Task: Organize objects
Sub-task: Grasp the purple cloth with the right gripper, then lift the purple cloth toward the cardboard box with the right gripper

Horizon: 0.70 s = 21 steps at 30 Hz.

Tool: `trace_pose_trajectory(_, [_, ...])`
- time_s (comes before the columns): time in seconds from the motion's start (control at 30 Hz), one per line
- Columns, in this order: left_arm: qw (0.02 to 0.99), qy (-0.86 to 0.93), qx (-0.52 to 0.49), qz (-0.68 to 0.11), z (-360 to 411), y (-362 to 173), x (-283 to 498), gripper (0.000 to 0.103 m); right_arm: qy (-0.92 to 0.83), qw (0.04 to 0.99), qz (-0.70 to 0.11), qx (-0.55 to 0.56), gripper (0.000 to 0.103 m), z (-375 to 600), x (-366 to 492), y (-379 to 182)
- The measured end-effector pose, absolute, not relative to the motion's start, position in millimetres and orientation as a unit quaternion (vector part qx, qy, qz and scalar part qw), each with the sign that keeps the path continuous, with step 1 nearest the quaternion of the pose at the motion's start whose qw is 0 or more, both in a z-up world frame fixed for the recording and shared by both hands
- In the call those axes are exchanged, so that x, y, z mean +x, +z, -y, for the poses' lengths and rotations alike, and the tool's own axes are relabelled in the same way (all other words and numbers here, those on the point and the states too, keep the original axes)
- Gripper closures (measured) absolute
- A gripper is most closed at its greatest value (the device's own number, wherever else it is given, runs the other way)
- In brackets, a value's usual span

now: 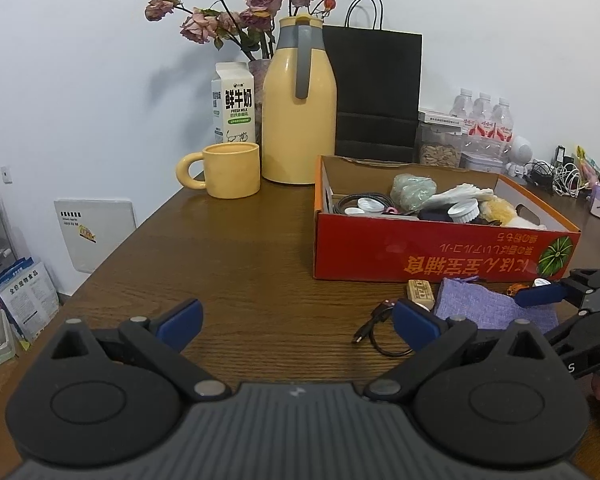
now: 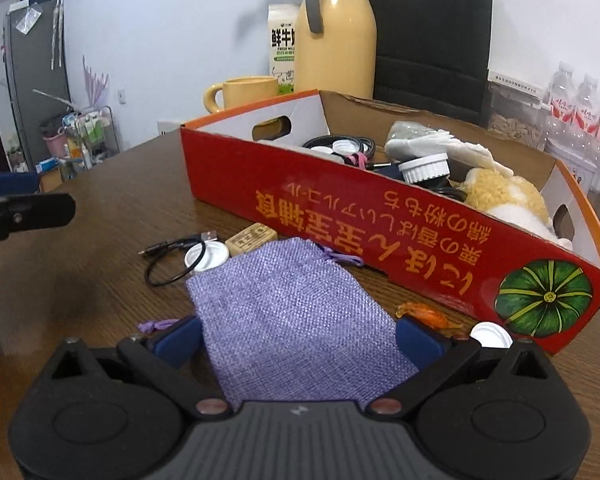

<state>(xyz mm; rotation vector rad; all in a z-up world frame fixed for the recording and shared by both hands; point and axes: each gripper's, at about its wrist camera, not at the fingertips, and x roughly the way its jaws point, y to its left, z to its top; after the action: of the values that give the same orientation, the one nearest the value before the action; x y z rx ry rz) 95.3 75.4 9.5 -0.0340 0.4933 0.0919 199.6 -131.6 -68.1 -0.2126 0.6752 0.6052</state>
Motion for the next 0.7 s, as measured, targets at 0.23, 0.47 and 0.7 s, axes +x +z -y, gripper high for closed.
trace_pose_trajectory(0.23, [0.966, 0.038, -0.015, -0.255, -70.8, 2.1, 98.0, 0.0, 0.29, 0.896, -0.322, -0.095, 0.01, 134.2, 198.2, -65.8])
trace_pose_trajectory(0.47, [0.965, 0.04, -0.015, -0.26, -69.4, -0.4, 100.0, 0.0, 0.28, 0.906, -0.305, -0.084, 0.06, 140.7, 193.9, -62.2])
trace_pose_trajectory(0.7, [0.963, 0.041, -0.011, -0.265, -66.5, -2.4, 101.5, 0.0, 0.274, 0.912, -0.296, -0.076, 0.092, 146.3, 189.3, -60.2])
